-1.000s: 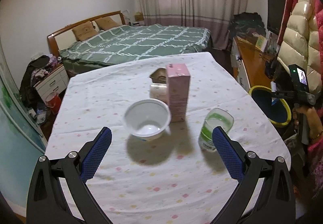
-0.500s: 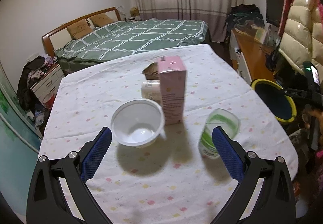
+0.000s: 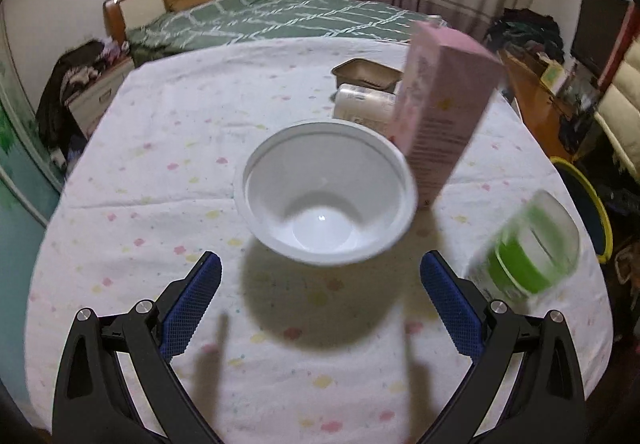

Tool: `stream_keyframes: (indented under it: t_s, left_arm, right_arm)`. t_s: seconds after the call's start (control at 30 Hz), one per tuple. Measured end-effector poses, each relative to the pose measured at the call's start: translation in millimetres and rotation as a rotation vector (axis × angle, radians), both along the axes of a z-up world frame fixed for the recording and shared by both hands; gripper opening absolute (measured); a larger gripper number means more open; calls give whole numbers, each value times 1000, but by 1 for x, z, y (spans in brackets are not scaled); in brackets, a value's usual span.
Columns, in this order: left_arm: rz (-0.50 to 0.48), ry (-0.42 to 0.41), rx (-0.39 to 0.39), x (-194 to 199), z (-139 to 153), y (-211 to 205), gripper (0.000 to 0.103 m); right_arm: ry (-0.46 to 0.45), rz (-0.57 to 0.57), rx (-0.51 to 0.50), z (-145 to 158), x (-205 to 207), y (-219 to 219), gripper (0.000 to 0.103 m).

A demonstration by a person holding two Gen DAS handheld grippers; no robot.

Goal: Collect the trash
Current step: 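Lower the left gripper onto the white plastic bowl and grasp its rim, then carry the bowl over the bin and open the left gripper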

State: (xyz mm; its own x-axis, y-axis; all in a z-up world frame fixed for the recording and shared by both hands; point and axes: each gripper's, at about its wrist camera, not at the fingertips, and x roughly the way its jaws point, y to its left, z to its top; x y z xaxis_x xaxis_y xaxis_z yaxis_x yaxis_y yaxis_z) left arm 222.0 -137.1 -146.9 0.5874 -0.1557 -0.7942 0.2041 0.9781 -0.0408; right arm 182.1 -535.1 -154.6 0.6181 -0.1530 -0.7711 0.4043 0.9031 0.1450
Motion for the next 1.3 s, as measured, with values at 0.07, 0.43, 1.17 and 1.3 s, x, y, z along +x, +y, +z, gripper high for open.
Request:
stream_keyframes:
  t_s: [0.07, 0.43, 1.17, 1.3]
  left_arm:
    - [15, 6, -9, 10, -5, 0, 98]
    - [34, -10, -2, 39, -15, -16, 96]
    - [-55, -116, 30, -44, 58, -2, 78]
    - [-145, -160, -6, -68, 94, -27, 78]
  right_arm:
    - [2, 2, 1, -1, 1, 2, 55]
    - [11, 10, 21, -7, 2, 3, 55]
    - [-36, 27, 26, 6, -22, 13, 54]
    - [-50, 8, 21, 9, -36, 6, 54]
